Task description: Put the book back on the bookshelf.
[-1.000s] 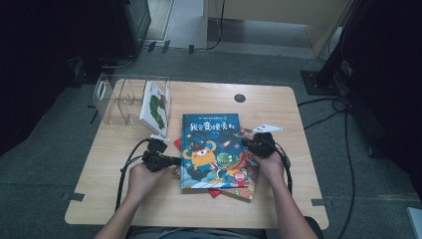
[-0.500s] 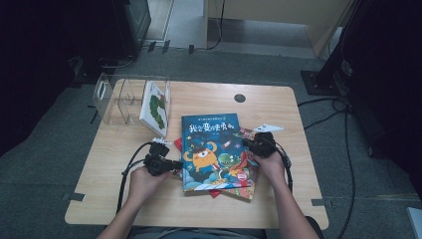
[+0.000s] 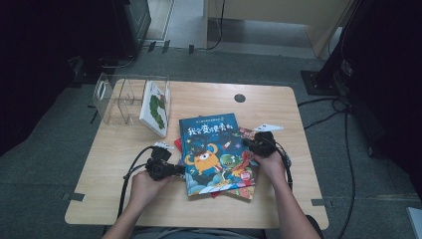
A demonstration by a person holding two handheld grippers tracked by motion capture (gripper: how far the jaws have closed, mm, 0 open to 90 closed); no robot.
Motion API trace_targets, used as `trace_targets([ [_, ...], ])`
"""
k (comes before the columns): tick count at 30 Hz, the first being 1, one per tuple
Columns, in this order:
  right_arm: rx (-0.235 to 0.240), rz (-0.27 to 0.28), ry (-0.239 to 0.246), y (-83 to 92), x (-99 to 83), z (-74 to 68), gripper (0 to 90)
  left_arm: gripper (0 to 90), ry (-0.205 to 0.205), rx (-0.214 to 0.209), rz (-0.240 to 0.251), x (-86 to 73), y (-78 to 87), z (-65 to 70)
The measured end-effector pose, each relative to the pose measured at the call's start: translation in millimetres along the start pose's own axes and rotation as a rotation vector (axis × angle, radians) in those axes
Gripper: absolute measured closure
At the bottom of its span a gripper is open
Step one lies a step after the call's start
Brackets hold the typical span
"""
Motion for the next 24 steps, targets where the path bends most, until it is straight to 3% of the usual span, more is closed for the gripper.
trace_targets([
  [16, 0.008, -0.002, 0.022, -9.4, 11.6, -5.2, 90.0, 90.0, 0.009, 0.001, 0.01, -11.7, 0.0, 9.0],
  [19, -0.028, 0.011, 0.041, -5.4, 12.9, -5.4, 90.0, 90.0, -0.005, -0.013, 0.005, -9.4, -4.9, 14.7],
  [24, -0.018, 0.032, 0.028, 3.5, 11.4, -4.4, 90.0, 90.0, -0.03, -0.025, 0.0, -6.6, -11.7, 24.4],
])
Point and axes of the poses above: each handheld gripper's, and its own axes: y roughly backward along the jaws, x roughly out of its top, z roughly to its right, the point moved 2 cm from there along -y, roughly forward along the jaws, and after that the axes turned 10 degrees about -z, right-handed, at the moved point
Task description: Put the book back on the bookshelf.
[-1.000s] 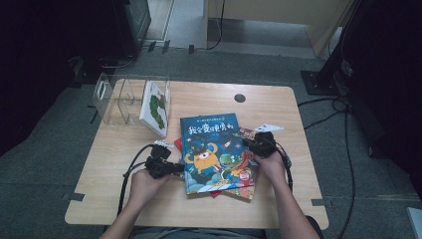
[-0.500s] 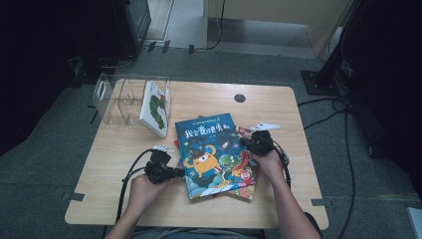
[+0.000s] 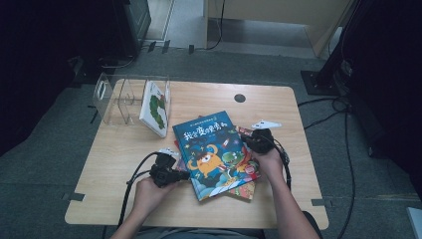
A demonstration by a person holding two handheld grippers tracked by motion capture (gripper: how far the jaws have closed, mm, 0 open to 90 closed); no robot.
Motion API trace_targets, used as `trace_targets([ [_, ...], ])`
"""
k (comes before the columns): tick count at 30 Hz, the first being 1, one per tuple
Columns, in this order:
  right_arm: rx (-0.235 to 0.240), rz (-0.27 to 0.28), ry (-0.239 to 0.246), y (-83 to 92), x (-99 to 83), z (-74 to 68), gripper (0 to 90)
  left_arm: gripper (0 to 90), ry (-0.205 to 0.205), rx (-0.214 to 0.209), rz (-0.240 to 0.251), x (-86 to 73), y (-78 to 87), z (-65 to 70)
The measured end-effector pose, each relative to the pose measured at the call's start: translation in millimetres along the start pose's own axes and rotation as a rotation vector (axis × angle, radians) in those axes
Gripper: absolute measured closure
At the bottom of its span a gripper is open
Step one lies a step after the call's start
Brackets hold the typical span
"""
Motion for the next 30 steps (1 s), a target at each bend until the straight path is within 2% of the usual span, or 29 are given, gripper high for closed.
trace_targets([
  [2, -0.005, 0.015, -0.001, 4.1, -3.4, 0.4, 90.0, 90.0, -0.021, -0.008, -0.011, 3.3, -4.8, 6.3],
  [8, -0.011, 0.032, -0.02, 12.4, -10.5, 4.7, 90.0, 90.0, -0.033, -0.009, -0.017, 10.4, -12.1, 14.9],
  [13, -0.023, 0.037, -0.028, 19.5, -18.7, 7.1, 90.0, 90.0, -0.061, -0.014, -0.026, 17.9, -20.6, 24.7],
  [21, -0.046, 0.043, -0.041, 30.7, -34.1, 9.7, 90.0, 90.0, -0.12, -0.036, -0.051, 30.2, -35.0, 41.5],
  [22, -0.054, 0.046, -0.039, 33.4, -37.8, 10.0, 90.0, 90.0, -0.137, -0.038, -0.058, 33.0, -38.2, 45.2],
  [27, -0.063, 0.051, -0.048, 38.6, -45.0, 10.9, 90.0, 90.0, -0.16, -0.046, -0.068, 38.2, -43.2, 50.2],
  [30, -0.071, 0.054, -0.059, 42.4, -50.4, 12.8, 90.0, 90.0, -0.177, -0.036, -0.071, 42.1, -41.9, 51.0],
])
Point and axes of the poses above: each handheld gripper's, and its own axes: y roughly backward along the jaws, x roughly out of its top, z roughly to its right, the point moved 2 cm from there along -y, roughly forward along the jaws, and after that the axes turned 10 degrees about -z, right-handed, at the moved point
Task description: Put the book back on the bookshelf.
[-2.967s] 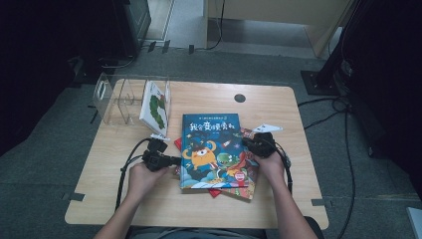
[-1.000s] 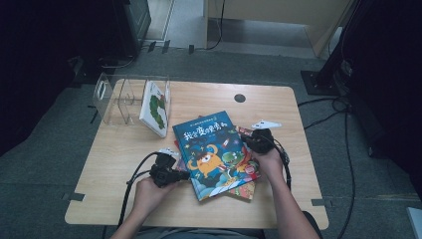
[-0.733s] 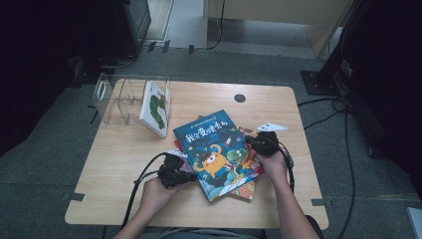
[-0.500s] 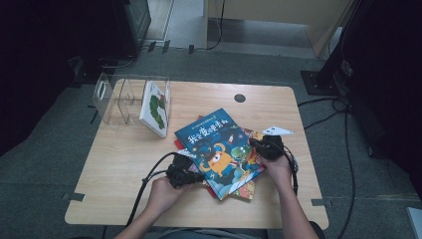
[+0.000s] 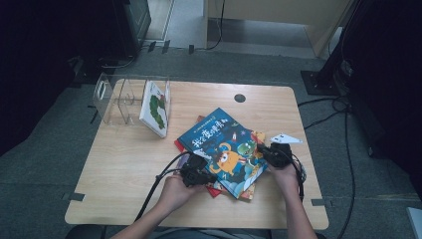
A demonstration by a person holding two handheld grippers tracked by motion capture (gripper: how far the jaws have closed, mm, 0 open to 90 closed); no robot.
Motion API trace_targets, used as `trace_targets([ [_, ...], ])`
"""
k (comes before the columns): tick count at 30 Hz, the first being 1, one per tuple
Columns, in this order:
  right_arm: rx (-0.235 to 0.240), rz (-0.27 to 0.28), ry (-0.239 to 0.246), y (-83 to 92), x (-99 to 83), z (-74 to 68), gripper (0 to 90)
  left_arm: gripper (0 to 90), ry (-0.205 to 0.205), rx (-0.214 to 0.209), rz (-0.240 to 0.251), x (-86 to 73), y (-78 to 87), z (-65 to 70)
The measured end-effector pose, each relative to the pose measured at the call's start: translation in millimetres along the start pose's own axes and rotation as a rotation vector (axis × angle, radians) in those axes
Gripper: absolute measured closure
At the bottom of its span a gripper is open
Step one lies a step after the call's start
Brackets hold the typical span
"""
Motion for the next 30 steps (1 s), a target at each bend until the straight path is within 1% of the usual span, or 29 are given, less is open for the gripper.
trace_targets([
  [4, -0.001, -0.001, -0.021, 5.7, -7.0, 3.7, 90.0, 90.0, 0.008, 0.003, 0.011, 4.8, 10.9, -7.7],
  [5, -0.004, -0.004, -0.026, 7.5, -10.4, 4.9, 90.0, 90.0, 0.02, 0.002, 0.018, 6.8, 18.0, -14.5],
  [6, -0.005, -0.006, -0.025, 8.3, -11.9, 5.2, 90.0, 90.0, 0.02, 0.002, 0.018, 6.8, 18.0, -14.5],
  [7, -0.005, -0.006, -0.025, 8.3, -11.9, 5.2, 90.0, 90.0, 0.024, 0.006, 0.025, 7.5, 21.5, -17.8],
  [9, -0.008, -0.012, -0.031, 10.7, -15.8, 4.8, 90.0, 89.9, 0.033, 0.005, 0.023, 8.6, 27.7, -24.6],
  [11, -0.009, -0.014, -0.032, 11.1, -17.1, 4.8, 90.0, 89.7, 0.028, 0.019, 0.021, 9.6, 33.1, -30.3],
  [12, -0.01, -0.02, -0.031, 11.6, -18.5, 4.8, 90.0, 89.7, 0.029, 0.03, 0.028, 10.2, 35.5, -32.7],
  [13, -0.01, -0.023, -0.035, 11.9, -19.7, 4.4, 90.0, 89.7, 0.033, 0.033, 0.031, 10.7, 37.9, -35.3],
  [14, -0.013, -0.019, -0.038, 13.4, -21.7, 4.5, 90.0, 89.8, 0.049, 0.031, 0.04, 11.7, 42.4, -41.1],
  [15, -0.013, -0.019, -0.038, 13.4, -21.7, 4.5, 90.0, 89.7, 0.049, 0.031, 0.04, 11.7, 42.4, -41.1],
  [17, -0.015, -0.018, -0.045, 16.0, -25.0, 5.1, 90.0, 89.7, 0.061, 0.039, 0.04, 12.4, 47.1, -49.3],
  [18, -0.015, -0.018, -0.045, 16.0, -25.0, 5.1, 90.0, 89.8, 0.061, 0.039, 0.04, 12.4, 47.1, -49.3],
  [24, -0.023, -0.015, -0.057, 21.6, -31.2, 6.9, 90.0, 89.7, 0.085, 0.04, 0.049, 14.7, 53.2, -62.3],
  [28, -0.026, -0.012, -0.067, 25.0, -35.1, 8.0, 90.0, 89.7, 0.103, 0.049, 0.061, 15.6, 59.0, -71.9],
  [29, -0.029, -0.012, -0.071, 26.7, -37.0, 8.4, 90.0, 89.7, 0.113, 0.051, 0.069, 15.9, 62.2, -76.7],
  [30, -0.029, -0.012, -0.071, 26.7, -37.0, 8.4, 90.0, 89.7, 0.113, 0.051, 0.069, 15.9, 62.2, -76.7],
])
Point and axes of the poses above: each handheld gripper's, and its own axes: y roughly backward along the jaws, x roughly out of its top, z roughly to its right, the point moved 2 cm from there along -y, roughly forward along the jaws, and after that the axes turned 10 degrees about -z, right-handed, at the moved point
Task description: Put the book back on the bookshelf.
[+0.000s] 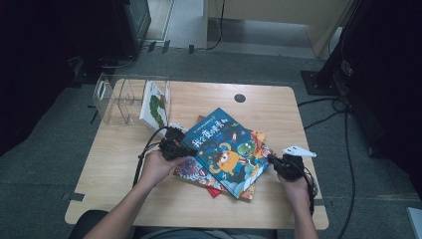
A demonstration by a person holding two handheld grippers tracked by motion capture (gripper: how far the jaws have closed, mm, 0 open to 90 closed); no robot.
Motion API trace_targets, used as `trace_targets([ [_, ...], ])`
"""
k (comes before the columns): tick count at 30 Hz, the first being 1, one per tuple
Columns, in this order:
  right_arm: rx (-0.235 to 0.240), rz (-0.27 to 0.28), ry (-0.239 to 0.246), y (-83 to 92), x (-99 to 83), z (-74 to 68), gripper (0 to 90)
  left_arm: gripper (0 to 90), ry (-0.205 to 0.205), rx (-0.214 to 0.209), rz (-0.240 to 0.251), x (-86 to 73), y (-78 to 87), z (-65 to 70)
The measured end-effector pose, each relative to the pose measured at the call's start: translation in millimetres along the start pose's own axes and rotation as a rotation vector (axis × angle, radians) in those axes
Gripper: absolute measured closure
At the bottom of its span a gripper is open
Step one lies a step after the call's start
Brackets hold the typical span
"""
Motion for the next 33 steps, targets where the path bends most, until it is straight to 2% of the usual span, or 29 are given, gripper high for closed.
trace_targets([
  [7, -0.009, -0.006, -0.007, 6.9, -7.2, 1.3, 90.0, 89.8, 0.034, 0.019, 0.017, 2.0, 8.2, -16.4],
  [11, -0.021, -0.039, -0.007, 6.5, -10.3, 1.4, 90.0, 89.6, 0.042, 0.023, 0.026, 1.8, 11.1, -19.8],
  [16, -0.015, -0.036, -0.008, 6.3, -10.8, 2.8, 90.0, 89.0, 0.054, 0.031, 0.034, 0.7, 12.9, -23.6],
  [22, -0.012, -0.028, -0.016, 3.0, -7.5, 6.3, 90.0, 89.1, 0.055, 0.048, 0.036, -2.5, 14.9, -26.0],
  [25, -0.011, -0.026, -0.021, 0.1, -4.3, 8.2, 90.0, 89.1, 0.074, 0.049, 0.053, -5.9, 17.8, -28.9],
  [33, -0.005, -0.023, -0.026, -8.5, 6.2, 13.7, 90.0, 88.7, 0.111, 0.073, 0.058, -18.6, 23.1, -38.8],
])
Point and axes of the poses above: each handheld gripper's, and its own axes: y roughly backward along the jaws, x roughly out of its top, z roughly to its right, the point moved 2 cm from there along -y, roughly forward along the jaws, and after that the axes turned 10 degrees about -z, right-handed, at the moved point
